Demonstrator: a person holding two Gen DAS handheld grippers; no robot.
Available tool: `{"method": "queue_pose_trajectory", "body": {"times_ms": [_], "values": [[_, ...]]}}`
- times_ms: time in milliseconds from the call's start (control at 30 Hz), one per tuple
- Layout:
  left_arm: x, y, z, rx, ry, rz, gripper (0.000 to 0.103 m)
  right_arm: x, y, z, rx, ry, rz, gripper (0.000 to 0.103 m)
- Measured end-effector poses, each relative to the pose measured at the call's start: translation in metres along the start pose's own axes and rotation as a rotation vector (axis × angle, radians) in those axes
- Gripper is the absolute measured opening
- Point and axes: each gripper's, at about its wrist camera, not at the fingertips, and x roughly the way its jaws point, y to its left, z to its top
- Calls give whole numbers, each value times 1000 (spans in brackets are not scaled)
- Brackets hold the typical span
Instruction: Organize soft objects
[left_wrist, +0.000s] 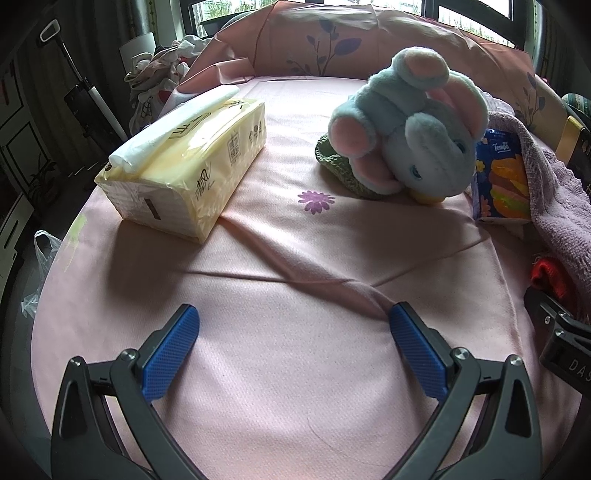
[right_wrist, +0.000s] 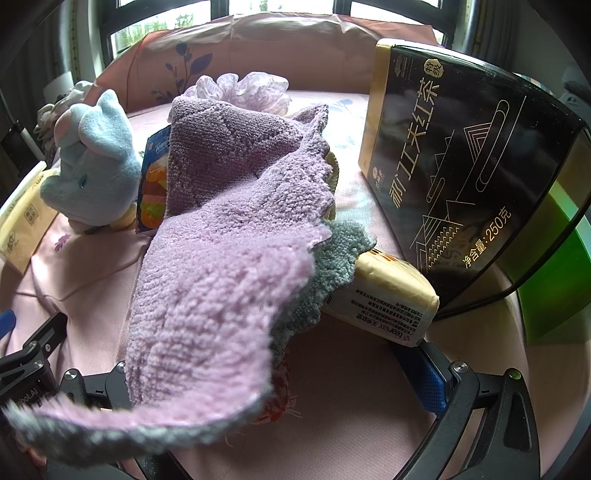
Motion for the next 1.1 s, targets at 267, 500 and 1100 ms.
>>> {"method": "queue_pose_trajectory", "body": {"times_ms": [267, 500, 1100], "values": [[-1, 6, 20, 13, 113, -52, 102, -1, 5, 6, 6, 32, -5, 103], [-44, 16, 32, -5, 13, -95, 102, -30, 6, 11, -38, 34, 128, 103], [-83, -2, 48, -95, -46, -204, 102, -116, 27, 64, -50, -190, 297, 103]]}}
